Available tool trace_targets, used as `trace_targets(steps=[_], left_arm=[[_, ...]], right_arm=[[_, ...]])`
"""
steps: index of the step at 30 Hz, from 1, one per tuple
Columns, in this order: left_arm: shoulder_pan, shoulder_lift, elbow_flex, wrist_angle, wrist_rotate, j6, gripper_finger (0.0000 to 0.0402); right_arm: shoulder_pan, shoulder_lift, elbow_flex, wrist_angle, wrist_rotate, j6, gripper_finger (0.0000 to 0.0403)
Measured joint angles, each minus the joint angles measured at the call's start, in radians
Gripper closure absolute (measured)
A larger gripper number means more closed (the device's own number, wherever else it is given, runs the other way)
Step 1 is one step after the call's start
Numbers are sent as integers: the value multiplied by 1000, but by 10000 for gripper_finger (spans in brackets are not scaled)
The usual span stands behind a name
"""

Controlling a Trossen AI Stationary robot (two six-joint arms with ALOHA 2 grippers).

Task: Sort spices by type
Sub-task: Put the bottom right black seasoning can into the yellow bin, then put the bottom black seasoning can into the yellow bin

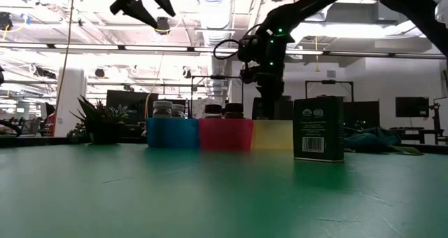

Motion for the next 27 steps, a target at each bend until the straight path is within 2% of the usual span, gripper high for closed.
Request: trace_targets(steps=[4, 13, 18, 24, 27], left_arm=[[0, -32, 0, -40, 0, -1, 102], [0, -42, 0, -60, 0, 20, 102], [0, -42, 0, -60, 8, 19, 102], [0, -42, 0, -60, 23, 62, 102], [0, -43, 0, -70, 23, 63, 102]], right_arm=[[1, 8, 11, -5, 0, 32, 221], [10, 8, 11, 5, -1, 48, 159], [10, -24, 17, 1, -1, 78, 154], [41, -132, 60, -26, -4, 85, 153], [86, -194, 50, -43, -91, 93, 153]])
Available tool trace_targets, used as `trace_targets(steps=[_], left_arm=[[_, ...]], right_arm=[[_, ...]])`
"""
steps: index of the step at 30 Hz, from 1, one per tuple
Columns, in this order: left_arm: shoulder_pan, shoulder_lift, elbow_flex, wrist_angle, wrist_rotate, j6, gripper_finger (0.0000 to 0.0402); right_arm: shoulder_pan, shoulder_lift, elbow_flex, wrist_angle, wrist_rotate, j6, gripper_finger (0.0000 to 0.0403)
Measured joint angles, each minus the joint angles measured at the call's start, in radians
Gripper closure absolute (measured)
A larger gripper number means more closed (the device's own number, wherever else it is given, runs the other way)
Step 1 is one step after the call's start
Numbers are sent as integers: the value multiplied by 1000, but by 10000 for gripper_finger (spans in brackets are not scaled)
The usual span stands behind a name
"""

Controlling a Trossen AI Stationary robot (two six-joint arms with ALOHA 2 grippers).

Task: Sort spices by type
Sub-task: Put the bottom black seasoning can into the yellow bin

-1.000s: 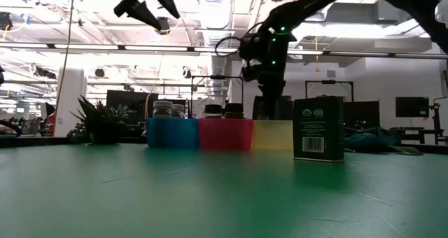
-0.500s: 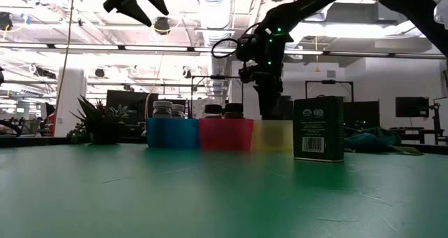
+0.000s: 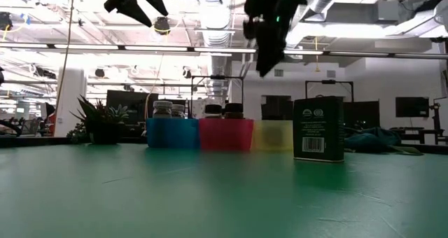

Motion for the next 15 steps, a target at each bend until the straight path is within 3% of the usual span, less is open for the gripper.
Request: trace_targets(steps=[3, 5, 12, 15], left_arm=[[0, 0, 0, -21, 0, -7, 102], [0, 0, 0, -26, 0, -18, 102], [28, 31, 0, -26, 0, -147, 102], [56, 58, 0, -26, 7, -221, 102]], right_arm=[[56, -52, -38, 1, -155, 55, 153], [103, -75, -65, 1, -202, 94, 153], [308, -120, -183, -4, -200, 231, 153], [393, -122, -217, 1, -130, 291, 153]])
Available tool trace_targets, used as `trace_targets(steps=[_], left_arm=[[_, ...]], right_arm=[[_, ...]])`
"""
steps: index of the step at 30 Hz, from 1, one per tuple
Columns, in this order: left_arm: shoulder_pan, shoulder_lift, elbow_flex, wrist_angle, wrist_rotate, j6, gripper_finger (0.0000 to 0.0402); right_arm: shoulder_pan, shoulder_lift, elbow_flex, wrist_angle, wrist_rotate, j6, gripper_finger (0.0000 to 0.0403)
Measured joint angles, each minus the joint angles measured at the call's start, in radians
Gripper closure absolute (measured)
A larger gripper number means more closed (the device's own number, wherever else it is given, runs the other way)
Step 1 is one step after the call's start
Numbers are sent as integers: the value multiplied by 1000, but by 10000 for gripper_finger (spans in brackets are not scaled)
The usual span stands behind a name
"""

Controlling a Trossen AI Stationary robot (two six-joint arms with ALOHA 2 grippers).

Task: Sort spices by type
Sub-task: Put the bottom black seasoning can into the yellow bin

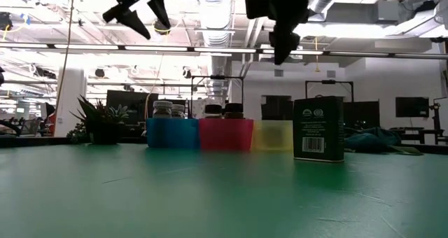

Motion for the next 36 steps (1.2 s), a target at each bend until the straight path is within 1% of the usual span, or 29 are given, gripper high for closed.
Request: trace_targets(steps=[2, 6, 9, 11, 13, 17, 23, 27, 32, 36], left_arm=[[18, 24, 0, 0, 26, -47, 102], [41, 61, 0, 2, 96, -100, 102], [40, 73, 0, 6, 136, -123, 102], [28, 73, 0, 12, 150, -135, 102], [11, 72, 0, 27, 154, -129, 102], [-20, 56, 13, 32, 156, -49, 102], [-76, -13, 31, 15, 191, 39, 102], [-118, -72, 31, -8, 195, 55, 102], [-160, -135, 31, -32, 195, 82, 102], [-180, -169, 31, -76, 195, 83, 102]], right_arm=[[47, 0, -19, -1, 67, 40, 153], [109, 0, -43, -11, 127, 162, 153], [146, 1, -44, -34, 186, 263, 153], [162, 0, -44, -33, 203, 333, 153], [176, 1, -44, -33, 217, 397, 153], [200, 29, -43, -11, 278, 509, 153], [222, 118, -43, -20, 280, 638, 153], [249, 165, -43, -41, 259, 718, 153], [284, 174, -42, -49, 246, 798, 153], [303, 179, -43, -79, 240, 826, 153]])
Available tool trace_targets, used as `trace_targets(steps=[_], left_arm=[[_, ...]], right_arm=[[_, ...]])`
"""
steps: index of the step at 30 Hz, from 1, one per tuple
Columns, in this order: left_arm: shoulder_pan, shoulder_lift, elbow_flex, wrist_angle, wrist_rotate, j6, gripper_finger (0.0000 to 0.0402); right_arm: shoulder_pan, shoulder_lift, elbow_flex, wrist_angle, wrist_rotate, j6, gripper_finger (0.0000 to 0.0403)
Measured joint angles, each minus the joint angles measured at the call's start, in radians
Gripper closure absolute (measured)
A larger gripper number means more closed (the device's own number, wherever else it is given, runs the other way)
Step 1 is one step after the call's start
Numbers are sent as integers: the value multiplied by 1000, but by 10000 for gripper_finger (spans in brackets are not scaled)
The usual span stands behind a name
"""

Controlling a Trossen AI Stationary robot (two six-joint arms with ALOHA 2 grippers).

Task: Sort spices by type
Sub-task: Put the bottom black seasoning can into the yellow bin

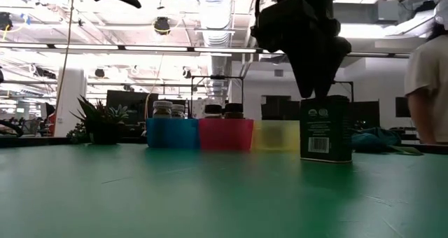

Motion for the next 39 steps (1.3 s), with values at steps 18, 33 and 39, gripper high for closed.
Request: trace_targets(steps=[18, 33, 39], left_arm=[[-38, -19, -1, -83, -14, 49, 102], [-37, -18, -1, -112, -16, 62, 102], [-37, -19, -1, -111, -31, 73, 102]], right_arm=[[-2, -20, 31, -73, 5, 50, 153], [-1, -13, -151, 153, -15, -9, 169], [-37, -15, -172, 199, -60, -26, 236]])
